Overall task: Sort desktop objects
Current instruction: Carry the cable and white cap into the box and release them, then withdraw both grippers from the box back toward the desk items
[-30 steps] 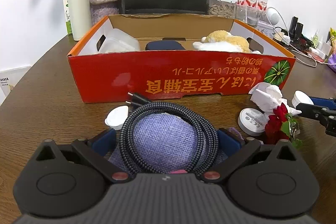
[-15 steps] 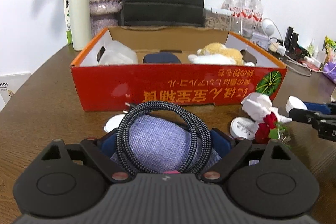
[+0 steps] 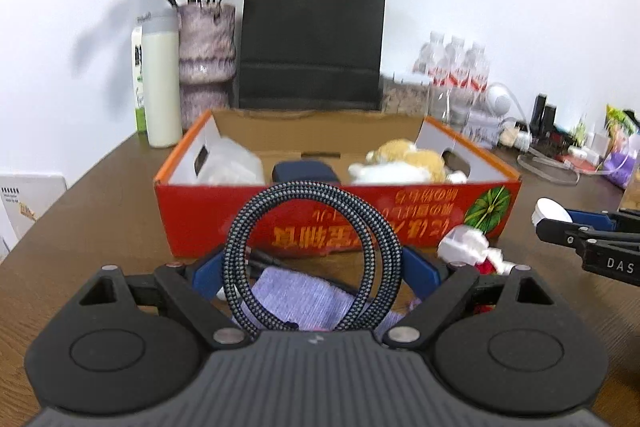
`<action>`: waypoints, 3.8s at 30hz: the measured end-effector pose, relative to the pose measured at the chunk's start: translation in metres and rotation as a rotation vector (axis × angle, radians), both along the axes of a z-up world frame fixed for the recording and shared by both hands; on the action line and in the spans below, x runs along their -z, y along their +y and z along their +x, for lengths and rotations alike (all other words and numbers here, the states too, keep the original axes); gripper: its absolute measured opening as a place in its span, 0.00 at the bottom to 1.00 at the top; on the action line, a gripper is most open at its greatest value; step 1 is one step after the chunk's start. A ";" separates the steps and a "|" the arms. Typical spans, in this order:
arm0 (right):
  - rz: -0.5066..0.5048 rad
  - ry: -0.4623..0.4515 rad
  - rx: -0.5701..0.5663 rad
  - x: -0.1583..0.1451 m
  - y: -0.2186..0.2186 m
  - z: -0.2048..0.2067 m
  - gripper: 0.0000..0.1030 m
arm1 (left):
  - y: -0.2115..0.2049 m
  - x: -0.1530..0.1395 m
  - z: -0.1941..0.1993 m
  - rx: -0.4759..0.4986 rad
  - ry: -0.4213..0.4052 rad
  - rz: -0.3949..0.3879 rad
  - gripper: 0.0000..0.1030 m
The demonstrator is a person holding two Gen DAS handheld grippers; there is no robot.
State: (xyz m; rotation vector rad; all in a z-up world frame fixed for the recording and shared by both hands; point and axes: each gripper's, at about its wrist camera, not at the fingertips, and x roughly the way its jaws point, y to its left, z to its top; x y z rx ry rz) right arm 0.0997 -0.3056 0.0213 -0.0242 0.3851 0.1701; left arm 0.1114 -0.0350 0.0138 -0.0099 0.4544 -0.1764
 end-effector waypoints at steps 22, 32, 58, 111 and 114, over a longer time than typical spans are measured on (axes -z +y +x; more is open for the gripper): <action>0.059 -0.154 -0.052 -0.046 0.070 0.074 0.38 | -0.003 -0.046 0.057 -0.024 -0.232 -0.083 0.88; 0.054 -0.072 -0.090 -0.041 0.092 0.151 0.38 | 0.010 -0.041 0.126 -0.078 -0.161 -0.105 0.88; -0.029 -0.050 -0.109 -0.028 0.102 0.174 0.96 | 0.005 -0.025 0.156 -0.070 -0.137 -0.044 1.00; -0.020 -0.089 -0.014 -0.016 0.063 0.046 1.00 | 0.006 -0.018 0.035 -0.100 -0.220 0.008 1.00; -0.013 -0.077 -0.013 -0.013 0.061 0.035 1.00 | 0.007 -0.015 0.026 -0.092 -0.202 0.013 1.00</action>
